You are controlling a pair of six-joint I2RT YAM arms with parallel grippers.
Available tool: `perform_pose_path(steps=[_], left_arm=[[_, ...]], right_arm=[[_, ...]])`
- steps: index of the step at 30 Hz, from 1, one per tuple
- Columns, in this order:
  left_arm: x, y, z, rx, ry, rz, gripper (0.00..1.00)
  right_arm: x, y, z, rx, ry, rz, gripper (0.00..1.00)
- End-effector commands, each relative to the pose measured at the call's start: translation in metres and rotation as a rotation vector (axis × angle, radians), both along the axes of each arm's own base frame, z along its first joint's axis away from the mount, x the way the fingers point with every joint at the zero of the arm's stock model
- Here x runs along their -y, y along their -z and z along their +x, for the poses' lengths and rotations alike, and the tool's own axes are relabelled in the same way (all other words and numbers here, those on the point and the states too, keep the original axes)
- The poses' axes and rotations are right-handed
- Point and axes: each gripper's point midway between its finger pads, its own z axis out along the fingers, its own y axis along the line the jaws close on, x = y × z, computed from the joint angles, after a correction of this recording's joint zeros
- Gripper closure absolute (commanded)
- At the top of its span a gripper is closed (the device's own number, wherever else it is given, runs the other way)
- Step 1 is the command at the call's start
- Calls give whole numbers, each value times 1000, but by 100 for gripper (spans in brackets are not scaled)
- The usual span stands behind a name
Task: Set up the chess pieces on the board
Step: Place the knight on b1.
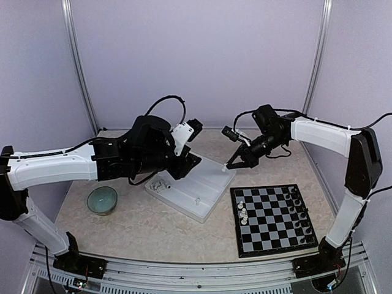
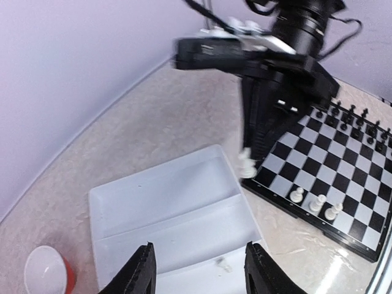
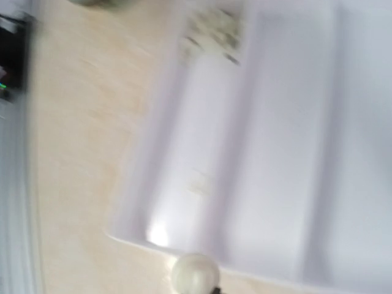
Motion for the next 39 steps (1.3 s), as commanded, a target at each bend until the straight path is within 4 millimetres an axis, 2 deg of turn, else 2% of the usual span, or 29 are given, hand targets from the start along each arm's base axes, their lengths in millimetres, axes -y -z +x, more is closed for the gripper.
perform_pose_path(steps=[1, 6, 12, 21, 32, 39], left_arm=[[-32, -19, 29, 16, -57, -26, 50], [-63, -8, 61, -5, -134, -83, 50], [-78, 2, 75, -45, -157, -134, 50], [-81, 15, 76, -60, -171, -117, 50], [-79, 18, 76, -71, -163, -117, 50], [-79, 20, 76, -78, -162, -113, 50]], right_arm=[[32, 15, 16, 235, 83, -176, 100], [58, 44, 19, 320, 157, -295, 100], [75, 72, 17, 357, 176, -383, 100], [67, 101, -2, 305, 87, -399, 100], [61, 119, -23, 250, 20, -394, 100], [58, 128, -28, 230, -2, -403, 100]])
